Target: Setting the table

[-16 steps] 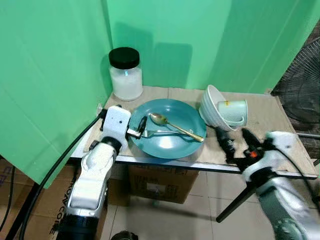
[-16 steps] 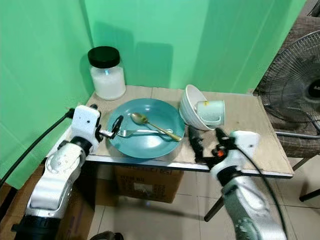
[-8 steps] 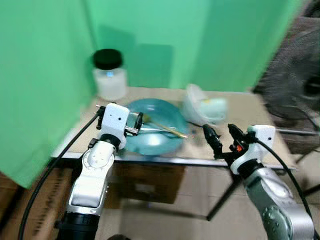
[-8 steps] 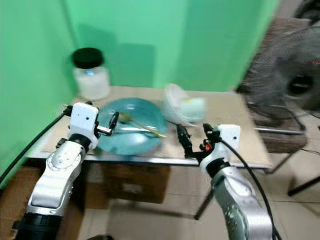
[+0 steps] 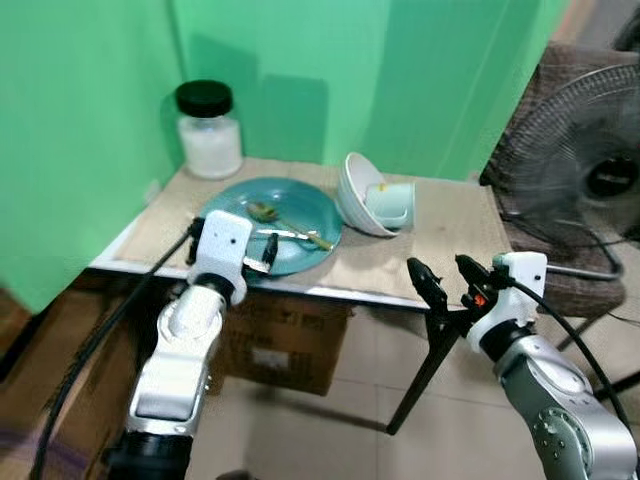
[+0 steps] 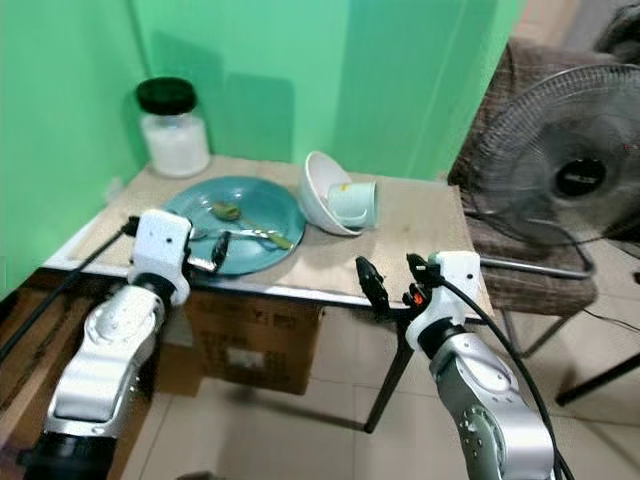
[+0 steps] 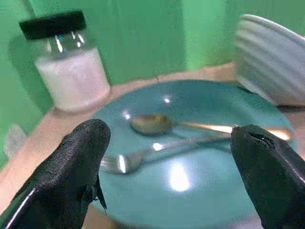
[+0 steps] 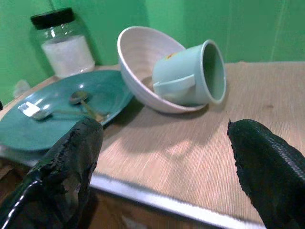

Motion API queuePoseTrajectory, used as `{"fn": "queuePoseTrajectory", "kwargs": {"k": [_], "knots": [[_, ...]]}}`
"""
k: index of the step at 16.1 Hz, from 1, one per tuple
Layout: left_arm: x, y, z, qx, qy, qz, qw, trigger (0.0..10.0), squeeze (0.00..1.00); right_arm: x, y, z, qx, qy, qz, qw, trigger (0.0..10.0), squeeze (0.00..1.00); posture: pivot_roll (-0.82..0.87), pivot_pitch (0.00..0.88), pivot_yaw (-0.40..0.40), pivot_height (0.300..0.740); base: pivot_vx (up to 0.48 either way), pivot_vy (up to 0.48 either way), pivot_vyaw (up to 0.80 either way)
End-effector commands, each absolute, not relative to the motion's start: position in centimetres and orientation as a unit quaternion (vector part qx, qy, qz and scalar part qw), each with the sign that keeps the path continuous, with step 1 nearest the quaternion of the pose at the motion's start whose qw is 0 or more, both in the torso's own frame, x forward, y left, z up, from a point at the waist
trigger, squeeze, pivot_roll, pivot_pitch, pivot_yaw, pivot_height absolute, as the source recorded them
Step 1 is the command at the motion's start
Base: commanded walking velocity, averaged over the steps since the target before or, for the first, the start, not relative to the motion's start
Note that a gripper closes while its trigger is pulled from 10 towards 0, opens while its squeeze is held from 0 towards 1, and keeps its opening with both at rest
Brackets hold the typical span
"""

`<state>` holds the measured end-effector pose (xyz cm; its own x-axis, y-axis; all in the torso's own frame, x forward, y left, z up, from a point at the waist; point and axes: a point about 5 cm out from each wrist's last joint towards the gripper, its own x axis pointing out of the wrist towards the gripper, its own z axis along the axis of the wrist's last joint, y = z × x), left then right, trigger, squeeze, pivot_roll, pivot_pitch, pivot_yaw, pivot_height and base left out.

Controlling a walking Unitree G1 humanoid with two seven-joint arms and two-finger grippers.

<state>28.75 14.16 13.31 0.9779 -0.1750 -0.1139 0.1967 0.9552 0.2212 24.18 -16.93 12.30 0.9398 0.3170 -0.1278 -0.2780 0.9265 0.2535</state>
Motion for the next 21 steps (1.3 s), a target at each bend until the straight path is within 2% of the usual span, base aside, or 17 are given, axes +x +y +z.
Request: {"fn": "queuePoseTrajectory", "kwargs": {"k": [1,6,16,21], "knots": [[28.7,14.4,13.7,0.109,0.048,-0.088,0.989,10.0,0.03,24.0,-17.3,12.3,0.12,0.086,0.149,0.978,10.0,0.0,0.01,0.0,-0.083,0.74,0.0,0.0,0.0],[28.2,14.3,14.1,0.124,0.034,-0.091,0.987,10.0,0.0,23.3,-17.8,11.9,0.131,0.08,0.123,0.98,10.0,0.0,0.02,0.0,-0.076,0.74,0.0,0.0,0.0],[28.0,13.9,15.0,0.126,0.018,-0.118,0.985,10.0,0.0,23.9,-16.5,12.0,0.153,0.065,0.132,0.977,10.0,0.0,0.05,0.0,-0.077,0.74,0.0,0.0,0.0],[28.3,13.8,15.3,0.127,0.015,-0.119,0.985,10.0,0.0,24.1,-16.7,12.2,0.154,0.056,0.123,0.979,10.0,0.0,0.04,0.0,-0.071,0.74,0.0,0.0,0.0]]}}
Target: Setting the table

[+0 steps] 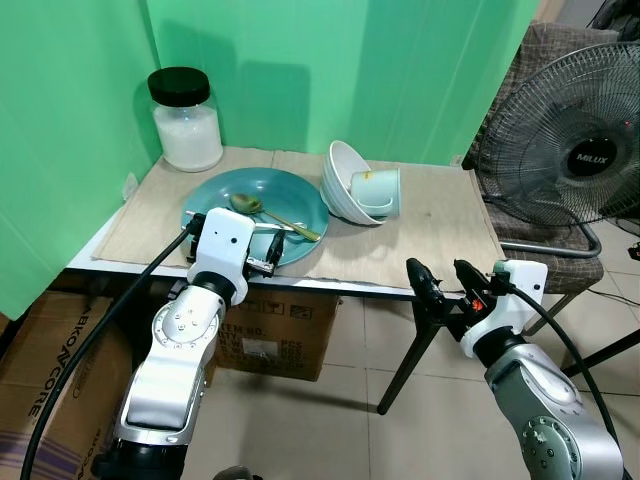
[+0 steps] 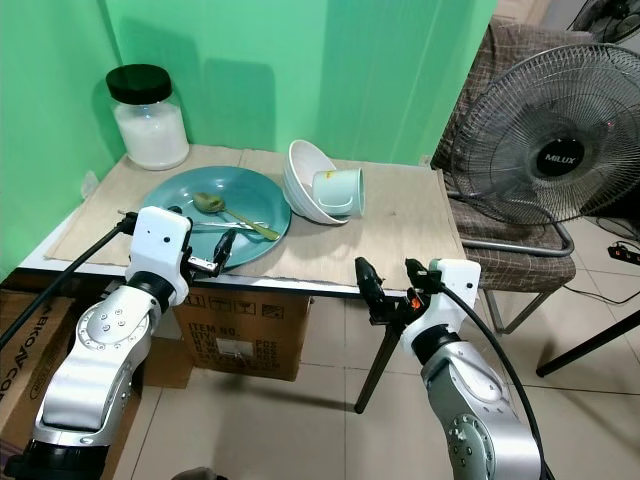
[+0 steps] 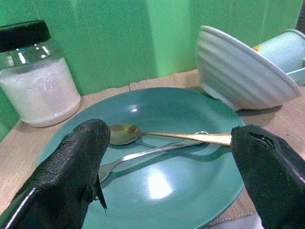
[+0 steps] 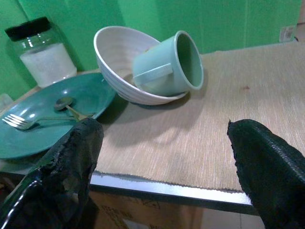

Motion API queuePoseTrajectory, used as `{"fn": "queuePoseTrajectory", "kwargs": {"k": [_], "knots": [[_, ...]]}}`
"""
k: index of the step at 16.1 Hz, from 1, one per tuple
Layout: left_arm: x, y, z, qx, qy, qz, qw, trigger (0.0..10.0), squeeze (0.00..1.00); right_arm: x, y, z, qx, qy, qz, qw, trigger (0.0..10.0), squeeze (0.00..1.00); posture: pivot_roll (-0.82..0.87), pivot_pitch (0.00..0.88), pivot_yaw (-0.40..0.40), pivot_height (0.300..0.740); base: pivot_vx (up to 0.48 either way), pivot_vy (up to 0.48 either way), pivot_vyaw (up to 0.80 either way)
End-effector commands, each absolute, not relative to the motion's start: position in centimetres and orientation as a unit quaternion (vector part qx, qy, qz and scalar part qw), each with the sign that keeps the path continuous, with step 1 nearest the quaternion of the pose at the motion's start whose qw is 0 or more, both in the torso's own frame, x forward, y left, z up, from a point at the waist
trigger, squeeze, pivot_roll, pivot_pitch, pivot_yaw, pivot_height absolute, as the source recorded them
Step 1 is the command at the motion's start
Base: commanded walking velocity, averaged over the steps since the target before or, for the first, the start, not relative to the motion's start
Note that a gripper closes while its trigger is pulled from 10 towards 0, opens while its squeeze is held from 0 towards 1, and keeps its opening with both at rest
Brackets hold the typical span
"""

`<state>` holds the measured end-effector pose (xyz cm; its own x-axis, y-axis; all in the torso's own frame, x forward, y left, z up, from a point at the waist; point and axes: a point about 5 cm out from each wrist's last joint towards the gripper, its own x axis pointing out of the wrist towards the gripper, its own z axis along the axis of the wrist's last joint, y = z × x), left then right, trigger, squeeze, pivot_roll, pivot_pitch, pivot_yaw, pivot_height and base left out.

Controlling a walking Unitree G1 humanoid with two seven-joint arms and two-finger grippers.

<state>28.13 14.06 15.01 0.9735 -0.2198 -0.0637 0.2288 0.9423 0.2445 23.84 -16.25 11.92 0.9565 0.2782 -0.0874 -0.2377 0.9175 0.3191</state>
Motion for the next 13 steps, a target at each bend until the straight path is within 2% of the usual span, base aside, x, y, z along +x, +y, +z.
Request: {"fn": "queuePoseTrajectory", "kwargs": {"k": [1,4,5,8,13], "knots": [[28.36,13.8,15.29,0.127,0.014,-0.119,0.985,10.0,0.0,24.21,-16.73,12.2,0.154,0.054,0.121,0.979,10.0,0.0,0.04,0.0,-0.072,0.74,0.0,0.0,0.0],[28.43,13.9,15.43,0.127,0.012,-0.117,0.985,10.0,0.0,24.43,-16.69,12.27,0.146,0.051,0.123,0.98,10.0,0.0,0.05,0.0,-0.076,0.74,0.0,0.0,0.0],[28.45,13.9,15.48,0.127,0.011,-0.117,0.985,10.0,0.0,24.49,-16.65,12.32,0.138,0.05,0.125,0.981,10.0,0.0,0.05,0.0,-0.077,0.74,0.259,0.0,0.0],[28.55,13.91,15.64,0.13,0.008,-0.117,0.985,10.0,0.0,24.9,-16.57,12.31,0.129,0.051,0.127,0.982,10.0,0.0,0.05,0.0,-0.076,0.74,0.292,0.0,0.8],[28.67,13.77,15.59,0.134,0.008,-0.124,0.983,10.0,0.0,25.19,-16.89,12.67,0.149,0.037,0.114,0.982,10.0,0.0,0.05,0.0,-0.073,0.74,0.328,0.0,0.0]]}}
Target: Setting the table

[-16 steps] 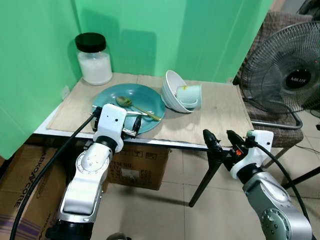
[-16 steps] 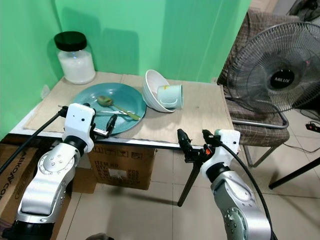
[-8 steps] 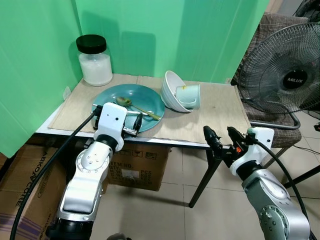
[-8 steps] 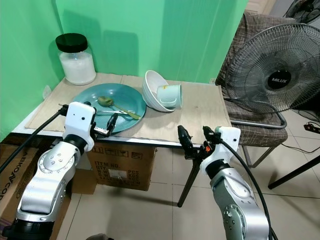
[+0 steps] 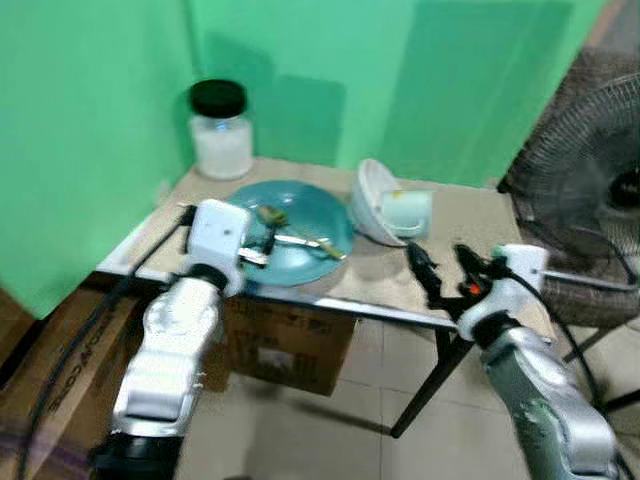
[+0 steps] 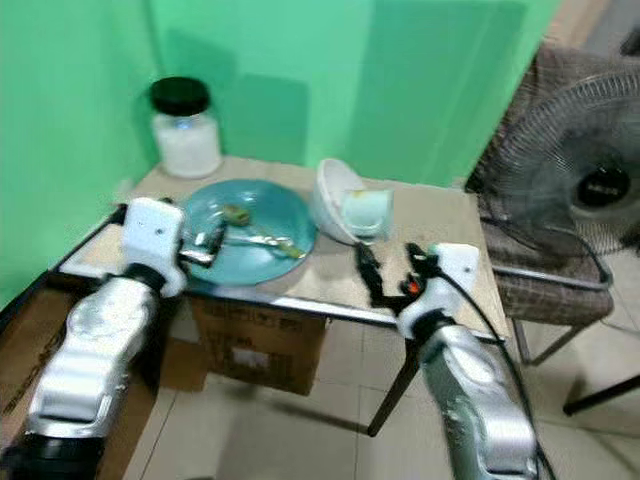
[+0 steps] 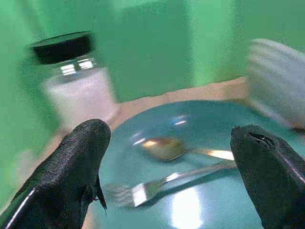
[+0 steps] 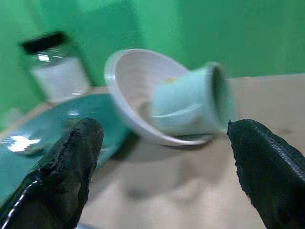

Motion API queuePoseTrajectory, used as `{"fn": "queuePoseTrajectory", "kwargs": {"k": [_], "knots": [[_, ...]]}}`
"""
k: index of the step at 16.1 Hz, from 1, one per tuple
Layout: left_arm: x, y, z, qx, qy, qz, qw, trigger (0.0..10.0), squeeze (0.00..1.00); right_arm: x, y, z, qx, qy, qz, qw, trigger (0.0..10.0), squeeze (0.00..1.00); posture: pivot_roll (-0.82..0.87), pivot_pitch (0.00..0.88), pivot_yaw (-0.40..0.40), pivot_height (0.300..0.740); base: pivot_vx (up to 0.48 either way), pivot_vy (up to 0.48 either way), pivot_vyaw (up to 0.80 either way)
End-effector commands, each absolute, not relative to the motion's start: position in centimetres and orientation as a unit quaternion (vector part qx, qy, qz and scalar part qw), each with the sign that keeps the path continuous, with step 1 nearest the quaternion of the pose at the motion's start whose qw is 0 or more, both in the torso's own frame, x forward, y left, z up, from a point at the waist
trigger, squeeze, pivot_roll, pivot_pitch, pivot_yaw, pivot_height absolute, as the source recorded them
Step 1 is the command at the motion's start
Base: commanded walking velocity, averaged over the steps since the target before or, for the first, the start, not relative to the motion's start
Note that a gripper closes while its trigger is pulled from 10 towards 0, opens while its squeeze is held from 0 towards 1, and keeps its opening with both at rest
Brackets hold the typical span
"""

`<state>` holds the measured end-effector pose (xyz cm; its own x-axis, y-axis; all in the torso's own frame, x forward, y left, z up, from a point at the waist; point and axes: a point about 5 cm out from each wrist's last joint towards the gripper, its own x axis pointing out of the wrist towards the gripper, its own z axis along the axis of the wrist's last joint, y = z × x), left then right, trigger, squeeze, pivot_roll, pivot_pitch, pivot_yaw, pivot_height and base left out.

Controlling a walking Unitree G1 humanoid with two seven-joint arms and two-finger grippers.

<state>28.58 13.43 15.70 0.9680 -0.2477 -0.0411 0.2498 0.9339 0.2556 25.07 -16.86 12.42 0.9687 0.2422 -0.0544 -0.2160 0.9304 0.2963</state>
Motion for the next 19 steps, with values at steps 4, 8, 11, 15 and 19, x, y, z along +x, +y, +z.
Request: {"fn": "queuePoseTrajectory", "kwargs": {"k": [4,8,11,15,19], "knots": [[28.7,13.5,15.7,0.139,0.005,-0.135,0.981,10.0,0.0,25.1,-17.3,12.7,0.159,0.03,0.099,0.982,10.0,0.0,0.05,0.0,-0.065,0.74,0.35,0.0,-0.36],[28.3,12.4,15.6,0.159,-0.002,-0.172,0.972,10.0,0.0,26.1,-18.7,13.8,0.156,0.013,0.108,0.982,10.0,0.0,0.04,0.0,-0.067,0.74,0.084,0.0,-0.2],[28.4,11.9,15.8,0.164,-0.008,-0.197,0.967,10.0,0.0,28.6,-19.2,14.6,0.168,0.011,0.141,0.976,10.0,0.0,0.03,0.0,-0.07,0.74,0.0,0.0,0.0],[28.2,12.2,16.1,0.168,0.015,-0.246,0.954,10.0,0.0,34.1,-18.4,15.3,0.21,0.05,0.218,0.952,10.0,1.0,0.03,0.0,-0.098,0.74,0.0,0.0,0.0],[27.9,12.8,17.3,0.2,0.029,-0.363,0.91,10.0,0.0,37.7,-17.6,15.7,0.223,0.106,0.229,0.941,10.0,1.0,0.04,0.0,-0.117,0.74,0.0,0.0,0.0]]}}
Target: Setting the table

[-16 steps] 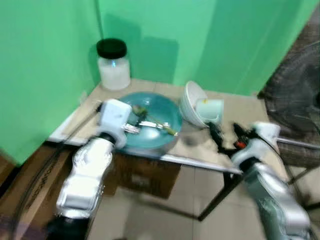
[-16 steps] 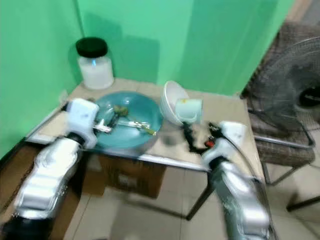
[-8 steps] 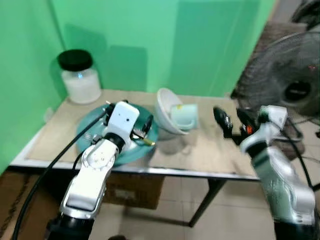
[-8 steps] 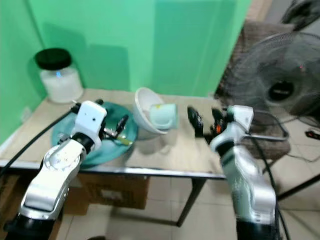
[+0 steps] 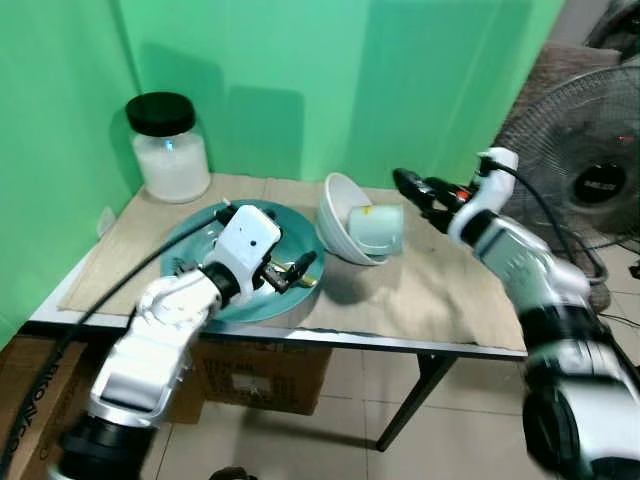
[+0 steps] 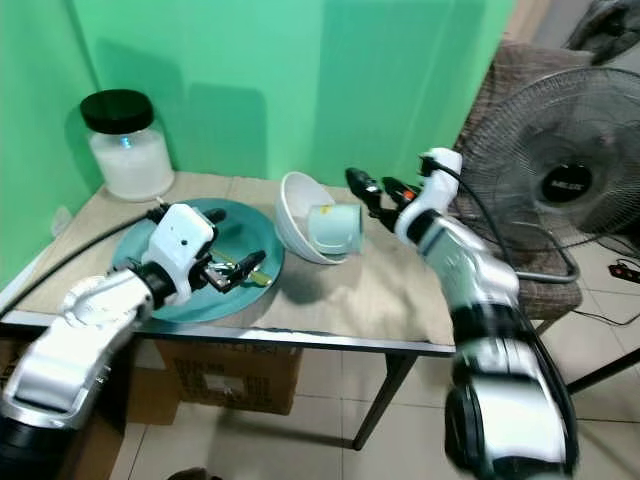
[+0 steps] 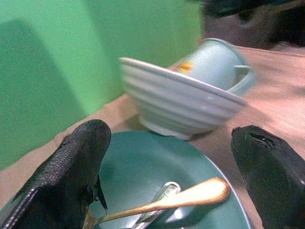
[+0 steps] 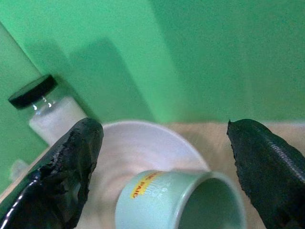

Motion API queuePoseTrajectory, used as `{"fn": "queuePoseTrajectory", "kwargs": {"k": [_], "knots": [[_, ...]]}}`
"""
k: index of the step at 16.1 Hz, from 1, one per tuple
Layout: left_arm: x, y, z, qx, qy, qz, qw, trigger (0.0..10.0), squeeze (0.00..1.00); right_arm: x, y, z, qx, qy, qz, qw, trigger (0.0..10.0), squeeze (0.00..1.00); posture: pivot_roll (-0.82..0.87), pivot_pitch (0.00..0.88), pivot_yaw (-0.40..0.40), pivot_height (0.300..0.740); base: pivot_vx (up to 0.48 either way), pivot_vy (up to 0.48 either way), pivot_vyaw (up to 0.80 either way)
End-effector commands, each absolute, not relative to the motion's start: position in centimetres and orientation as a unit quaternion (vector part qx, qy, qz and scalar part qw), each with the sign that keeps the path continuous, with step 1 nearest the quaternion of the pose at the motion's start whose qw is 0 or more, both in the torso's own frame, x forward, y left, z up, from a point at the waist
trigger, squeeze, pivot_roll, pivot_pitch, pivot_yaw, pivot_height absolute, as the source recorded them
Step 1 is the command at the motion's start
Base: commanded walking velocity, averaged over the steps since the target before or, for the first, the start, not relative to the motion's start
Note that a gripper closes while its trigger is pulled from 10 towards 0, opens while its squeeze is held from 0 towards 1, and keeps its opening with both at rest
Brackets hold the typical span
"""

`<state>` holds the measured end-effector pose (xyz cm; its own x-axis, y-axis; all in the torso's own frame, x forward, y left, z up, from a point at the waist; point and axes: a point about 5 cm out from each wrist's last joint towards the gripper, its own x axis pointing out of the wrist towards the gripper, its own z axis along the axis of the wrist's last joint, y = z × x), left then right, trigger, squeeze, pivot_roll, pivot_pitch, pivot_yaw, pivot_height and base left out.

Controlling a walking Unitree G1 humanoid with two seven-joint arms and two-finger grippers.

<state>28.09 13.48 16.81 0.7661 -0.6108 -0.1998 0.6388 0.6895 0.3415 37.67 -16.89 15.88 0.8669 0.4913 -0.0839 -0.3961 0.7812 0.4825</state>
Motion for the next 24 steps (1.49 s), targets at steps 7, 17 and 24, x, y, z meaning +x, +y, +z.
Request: {"fn": "queuePoseTrajectory", "kwargs": {"k": [7,17,24], "knots": [[26.7,11.7,17.3,0.209,0.062,-0.462,0.86,10.0,0.0,37.9,-17.5,13.6,0.223,0.203,0.247,0.921,10.0,0.0,0.04,0.0,-0.126,0.74,0.0,0.0,0.0],[26.6,11.9,17.1,0.214,0.076,-0.468,0.854,10.0,0.0,37.7,-16.5,13.2,0.263,0.205,0.294,0.896,0.0,0.0,0.05,0.0,-0.123,0.74,0.0,0.0,0.0],[26.9,12.1,17.1,0.218,0.078,-0.463,0.856,10.0,0.0,37.6,-15.9,13.2,0.272,0.198,0.31,0.889,0.0,0.0,0.05,0.0,-0.118,0.74,0.0,0.0,0.0]]}}
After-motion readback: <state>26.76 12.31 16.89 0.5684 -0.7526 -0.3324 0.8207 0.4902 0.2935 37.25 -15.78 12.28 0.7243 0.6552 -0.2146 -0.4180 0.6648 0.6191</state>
